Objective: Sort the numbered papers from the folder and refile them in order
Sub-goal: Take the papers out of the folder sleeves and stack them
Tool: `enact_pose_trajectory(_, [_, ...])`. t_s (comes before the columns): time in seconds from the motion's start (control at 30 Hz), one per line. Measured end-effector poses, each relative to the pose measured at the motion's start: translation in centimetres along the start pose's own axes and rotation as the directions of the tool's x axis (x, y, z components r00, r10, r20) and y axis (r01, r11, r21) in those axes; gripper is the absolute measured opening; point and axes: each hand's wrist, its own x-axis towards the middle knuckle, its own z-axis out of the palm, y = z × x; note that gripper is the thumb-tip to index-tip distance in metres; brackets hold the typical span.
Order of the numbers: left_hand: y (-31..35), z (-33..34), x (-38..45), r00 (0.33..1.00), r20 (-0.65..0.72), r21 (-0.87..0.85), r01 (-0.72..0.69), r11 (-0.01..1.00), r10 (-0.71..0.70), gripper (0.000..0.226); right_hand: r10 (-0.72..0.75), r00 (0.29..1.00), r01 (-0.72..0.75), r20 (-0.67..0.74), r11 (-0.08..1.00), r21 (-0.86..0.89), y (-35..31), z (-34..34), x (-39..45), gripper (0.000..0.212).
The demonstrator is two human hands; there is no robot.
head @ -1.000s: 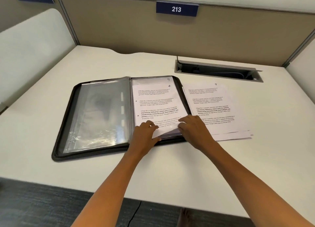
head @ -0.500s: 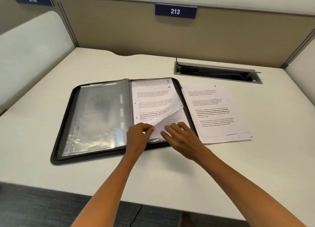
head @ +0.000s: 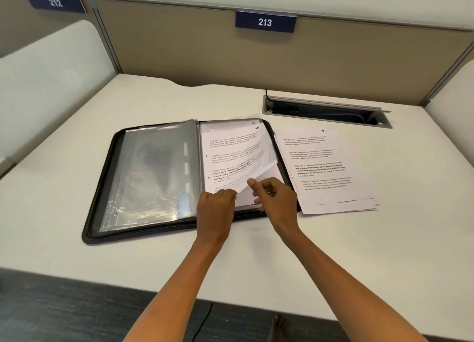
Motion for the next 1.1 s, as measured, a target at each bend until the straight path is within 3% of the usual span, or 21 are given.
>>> enact_pose_trajectory(0.13, [0.1, 0.2, -0.6, 1.0, -0.006, 0.024, -0.024, 0.999, 0.024, 0.018, 0.112, 0.991, -0.103, -0.074, 0.987, 0.119, -0.1, -0.4, 0.2, 0.033])
enact_pose_trajectory(0.37, [0.4, 0.8, -1.0, 0.998, -0.049, 0.131, 0.036, 0.991, -0.03, 0.036, 0.147, 0.978, -0.107, -0.147, 0.962, 0.251, -0.1, -1.8, 0.5, 0.035])
enact_pose_trajectory(0.47, [0.8, 0.6, -1.4, 0.994, -0.091, 0.143, 0.076, 0.987, -0.064, 0.033, 0.144, 0.977, -0.102, -0.154, 0.962, 0.255, 0.0, -2.2, 0.6, 0.03])
enact_pose_trajectory(0.73, [1.3, 0.6, -2.3, 0.994, -0.104, 0.139, 0.048, 0.989, -0.034, 0.024, 0.214, 0.967, -0.16, -0.136, 0.931, 0.328, -1.0, -3.0, 1.1, 0.037])
enact_pose_trajectory(0.9, [0.9, 1.1, -2.5, 0.996, -0.081, 0.181, -0.01, 0.983, 0.025, 0.023, 0.268, 0.959, -0.236, -0.095, 0.937, 0.258, -0.8, -4.3, 2.1, 0.01])
enact_pose_trajectory(1.1, [1.2, 1.5, -2.4, 0.991, -0.071, 0.183, -0.099, 0.978, 0.114, 0.012, 0.301, 0.953, -0.284, -0.033, 0.925, 0.254, -0.6, -5.0, 2.4, 0.024])
